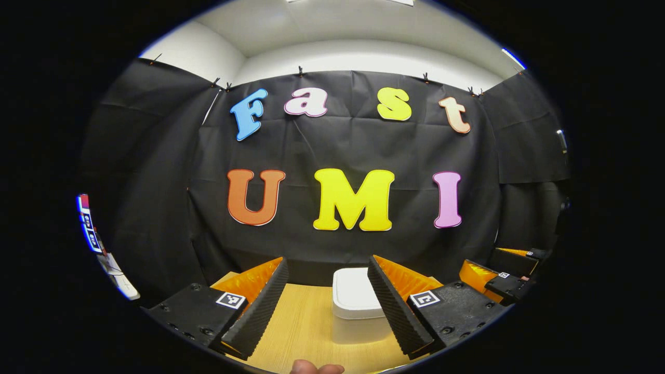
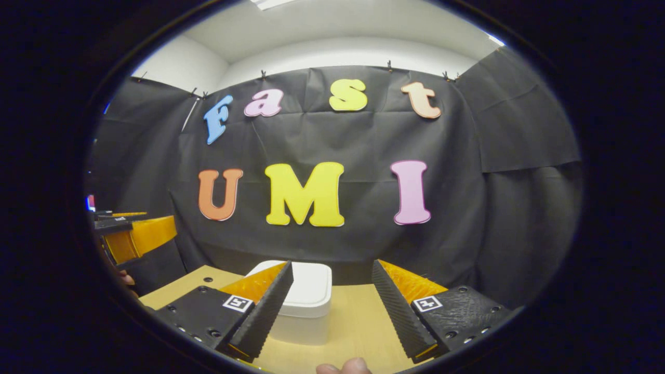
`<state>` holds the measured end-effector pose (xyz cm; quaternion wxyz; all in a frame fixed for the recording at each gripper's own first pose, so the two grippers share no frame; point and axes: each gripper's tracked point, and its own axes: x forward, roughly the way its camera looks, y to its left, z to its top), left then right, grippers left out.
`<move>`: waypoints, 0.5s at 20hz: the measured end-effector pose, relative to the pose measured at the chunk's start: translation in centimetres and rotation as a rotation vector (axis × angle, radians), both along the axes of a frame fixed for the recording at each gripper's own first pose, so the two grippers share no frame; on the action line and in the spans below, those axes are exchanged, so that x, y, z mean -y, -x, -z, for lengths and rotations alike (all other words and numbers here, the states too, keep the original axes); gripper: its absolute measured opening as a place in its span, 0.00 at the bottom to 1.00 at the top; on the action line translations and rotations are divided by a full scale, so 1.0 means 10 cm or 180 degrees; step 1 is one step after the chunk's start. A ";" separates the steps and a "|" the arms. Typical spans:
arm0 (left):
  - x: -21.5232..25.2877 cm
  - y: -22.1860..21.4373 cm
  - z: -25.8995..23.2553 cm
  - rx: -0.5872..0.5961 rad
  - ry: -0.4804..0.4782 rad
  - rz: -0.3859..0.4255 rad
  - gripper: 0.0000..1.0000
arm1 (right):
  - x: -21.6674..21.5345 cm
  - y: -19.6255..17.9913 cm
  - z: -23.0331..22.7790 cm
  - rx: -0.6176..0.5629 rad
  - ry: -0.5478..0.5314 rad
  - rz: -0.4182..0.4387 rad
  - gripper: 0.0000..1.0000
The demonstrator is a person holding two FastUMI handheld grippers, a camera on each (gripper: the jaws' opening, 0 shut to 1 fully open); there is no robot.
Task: Press the lid of the desktop garbage bin to open it, pick up the crumpled paper on the desktop and throw it into the bin, then pick up the pop can on the desktop and drop it into the bin, and finally close the garbage bin lid.
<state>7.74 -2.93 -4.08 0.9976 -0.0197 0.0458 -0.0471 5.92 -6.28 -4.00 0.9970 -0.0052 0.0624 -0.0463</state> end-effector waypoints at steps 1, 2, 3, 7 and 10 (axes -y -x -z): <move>-0.01 0.01 0.00 0.0000 -0.0001 -0.0012 0.99 | -0.01 -0.01 0.00 0.0003 0.0003 -0.0010 0.96; -0.01 0.00 -0.01 0.0001 -0.0001 -0.0018 0.99 | -0.01 -0.02 -0.01 0.0007 0.0005 -0.0020 0.96; -0.01 0.00 0.00 0.0001 -0.0005 -0.0024 0.99 | -0.02 -0.03 0.00 0.0009 0.0010 -0.0027 0.96; 0.03 -0.03 0.03 -0.0007 -0.0017 -0.0035 0.99 | -0.01 -0.08 0.02 -0.0012 -0.0018 -0.0023 0.96; 0.01 -0.04 0.03 -0.0001 -0.0027 -0.0048 0.99 | -0.04 -0.10 0.03 -0.0026 -0.0032 -0.0040 0.96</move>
